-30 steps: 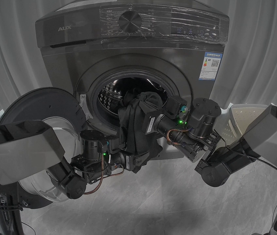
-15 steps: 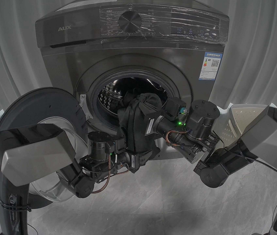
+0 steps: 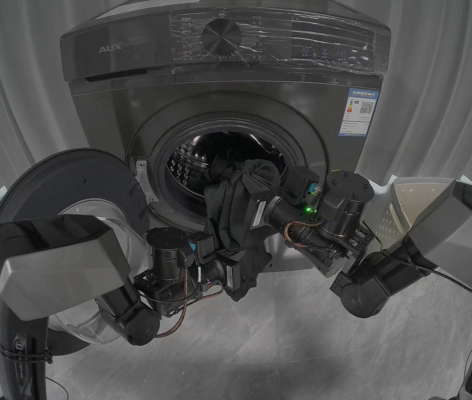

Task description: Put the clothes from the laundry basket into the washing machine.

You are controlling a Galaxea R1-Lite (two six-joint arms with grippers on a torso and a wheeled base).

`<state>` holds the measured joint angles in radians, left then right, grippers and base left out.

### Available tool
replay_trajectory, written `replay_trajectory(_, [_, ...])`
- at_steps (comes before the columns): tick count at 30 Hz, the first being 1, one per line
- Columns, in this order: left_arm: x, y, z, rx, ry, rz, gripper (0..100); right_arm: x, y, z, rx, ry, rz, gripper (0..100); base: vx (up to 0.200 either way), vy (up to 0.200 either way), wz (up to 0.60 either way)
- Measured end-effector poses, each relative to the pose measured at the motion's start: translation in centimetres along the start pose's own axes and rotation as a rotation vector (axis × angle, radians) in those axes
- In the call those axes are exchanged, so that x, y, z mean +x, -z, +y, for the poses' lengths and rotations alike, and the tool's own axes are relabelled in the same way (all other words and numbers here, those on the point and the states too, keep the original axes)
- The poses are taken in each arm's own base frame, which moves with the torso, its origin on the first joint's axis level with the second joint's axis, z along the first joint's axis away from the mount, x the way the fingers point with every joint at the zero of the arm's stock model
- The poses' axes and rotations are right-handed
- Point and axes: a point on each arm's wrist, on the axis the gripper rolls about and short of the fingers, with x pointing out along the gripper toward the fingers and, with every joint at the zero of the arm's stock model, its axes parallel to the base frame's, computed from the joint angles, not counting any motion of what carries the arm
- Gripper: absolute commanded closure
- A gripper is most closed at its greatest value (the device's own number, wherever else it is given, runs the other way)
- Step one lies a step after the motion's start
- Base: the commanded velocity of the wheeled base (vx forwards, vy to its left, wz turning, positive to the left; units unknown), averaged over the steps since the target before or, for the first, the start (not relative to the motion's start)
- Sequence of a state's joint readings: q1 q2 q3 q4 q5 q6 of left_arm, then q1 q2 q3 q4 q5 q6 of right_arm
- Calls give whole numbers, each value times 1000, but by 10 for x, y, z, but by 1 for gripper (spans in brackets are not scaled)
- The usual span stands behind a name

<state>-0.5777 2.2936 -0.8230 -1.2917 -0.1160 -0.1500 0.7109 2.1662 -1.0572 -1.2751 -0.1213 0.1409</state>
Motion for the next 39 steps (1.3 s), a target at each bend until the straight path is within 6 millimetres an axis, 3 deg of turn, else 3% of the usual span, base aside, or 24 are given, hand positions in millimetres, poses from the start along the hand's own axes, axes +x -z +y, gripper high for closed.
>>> replay_trajectory(15, [-76,-32,-33,7,146,-133,100,5,19,-15,-8,30,15,100,0,0,0])
replay_trajectory(16, [-78,-33,-33,7,149,-142,100,5,20,-15,-8,31,18,0,0,0,0])
replay_trajectory(26, [-79,-53,-32,5,133,-228,100,3,34,-19,-6,48,63,0,0,0,0])
replay_trajectory(39, [-67,-97,-23,-30,28,-428,100,-24,49,-57,-25,146,178,0,0,0,0])
